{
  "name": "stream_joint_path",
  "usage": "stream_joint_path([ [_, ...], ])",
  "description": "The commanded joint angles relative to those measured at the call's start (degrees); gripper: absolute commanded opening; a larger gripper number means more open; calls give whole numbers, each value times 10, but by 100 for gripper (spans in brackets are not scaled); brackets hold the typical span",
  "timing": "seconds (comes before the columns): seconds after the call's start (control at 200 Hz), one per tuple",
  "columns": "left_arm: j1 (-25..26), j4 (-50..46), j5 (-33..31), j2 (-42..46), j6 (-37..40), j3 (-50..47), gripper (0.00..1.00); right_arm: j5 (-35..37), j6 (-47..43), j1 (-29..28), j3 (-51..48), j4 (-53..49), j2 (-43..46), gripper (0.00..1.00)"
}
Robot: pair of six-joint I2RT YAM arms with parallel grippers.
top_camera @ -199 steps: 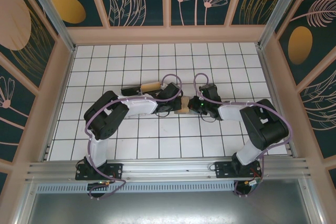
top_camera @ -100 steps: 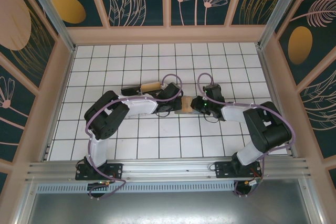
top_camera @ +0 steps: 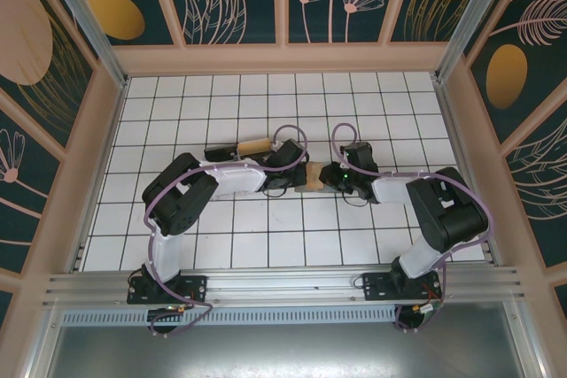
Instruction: Take the credit cards out of the card holder
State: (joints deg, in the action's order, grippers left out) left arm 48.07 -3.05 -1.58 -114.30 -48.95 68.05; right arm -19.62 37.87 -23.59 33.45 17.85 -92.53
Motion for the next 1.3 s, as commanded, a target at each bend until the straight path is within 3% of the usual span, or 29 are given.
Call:
stream_joint_path([
  [0.0,-1,-20,10,-19,-2,6,0,4,-9,8,-12,-5,1,4],
  [0.615,-1,-20,10,-21,2,7,0,-2,-68,107,-52,-81,109,4],
  [0.94,-1,-26,6,9,13,30,0,12,-73,111,-62,-89,212,0],
  [1.065,-1,-11,-19,51,22,32,14,27,-78,110,-59,-98,256,0],
  [1.135,-1,2,-35,83,25,24,39,30,-84,110,-56,-99,277,0],
  [1.23,-1,19,-64,137,27,1,63,33,-97,104,-48,-98,299,0],
  [1.295,-1,27,-94,188,26,-23,85,33,-110,96,-43,-93,311,0],
])
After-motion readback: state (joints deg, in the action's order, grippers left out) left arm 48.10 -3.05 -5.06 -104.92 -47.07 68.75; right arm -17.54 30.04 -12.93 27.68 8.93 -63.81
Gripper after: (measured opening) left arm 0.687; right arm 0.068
